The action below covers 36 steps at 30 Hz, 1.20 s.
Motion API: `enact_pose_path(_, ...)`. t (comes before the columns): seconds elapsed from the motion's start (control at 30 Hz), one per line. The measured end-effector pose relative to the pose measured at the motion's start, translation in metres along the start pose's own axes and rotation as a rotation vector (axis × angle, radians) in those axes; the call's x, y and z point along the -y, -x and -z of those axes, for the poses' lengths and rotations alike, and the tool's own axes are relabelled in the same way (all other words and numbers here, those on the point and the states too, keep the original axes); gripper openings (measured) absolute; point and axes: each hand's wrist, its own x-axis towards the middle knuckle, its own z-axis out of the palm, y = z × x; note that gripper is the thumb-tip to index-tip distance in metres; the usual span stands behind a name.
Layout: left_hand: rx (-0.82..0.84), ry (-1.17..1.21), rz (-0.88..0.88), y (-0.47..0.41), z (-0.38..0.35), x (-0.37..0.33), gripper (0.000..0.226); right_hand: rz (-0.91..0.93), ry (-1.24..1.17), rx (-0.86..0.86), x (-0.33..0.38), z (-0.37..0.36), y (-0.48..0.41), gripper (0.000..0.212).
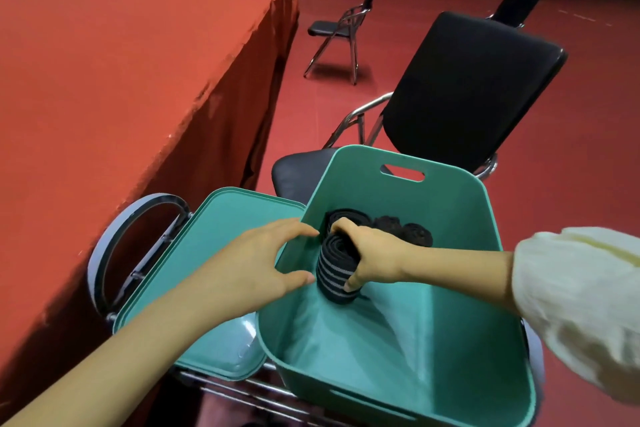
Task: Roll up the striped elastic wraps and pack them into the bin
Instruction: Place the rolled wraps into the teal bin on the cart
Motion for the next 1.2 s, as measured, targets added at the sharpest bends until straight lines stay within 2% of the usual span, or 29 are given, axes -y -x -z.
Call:
enact_pose_path(0.43, -0.037, 0.06, 0.004, -0.001, -0.002, 0.0, 0.051, 0.012, 0.018, -0.084, -0.011, -0.026, -0.025, 0.098)
enact_pose_path(0.8, -0.055, 0.206, 0.074, 0.005, -0.007, -0.013, 0.051, 0.034, 0.009, -0.062, -0.017, -0.024, -0.025, 0.1)
enact_pose_path(0.97, -0.064, 0.215, 0.09, 0.005, -0.008, -0.012, 0.053, 0.03, 0.004, -0.079, -0.016, -0.027, -0.023, 0.102)
enact_pose_path(1.2, -0.066, 0.152, 0.087, 0.005, -0.007, -0.009, 0.056, -0.001, -0.044, -0.051, -0.019, -0.022, -0.021, 0.116)
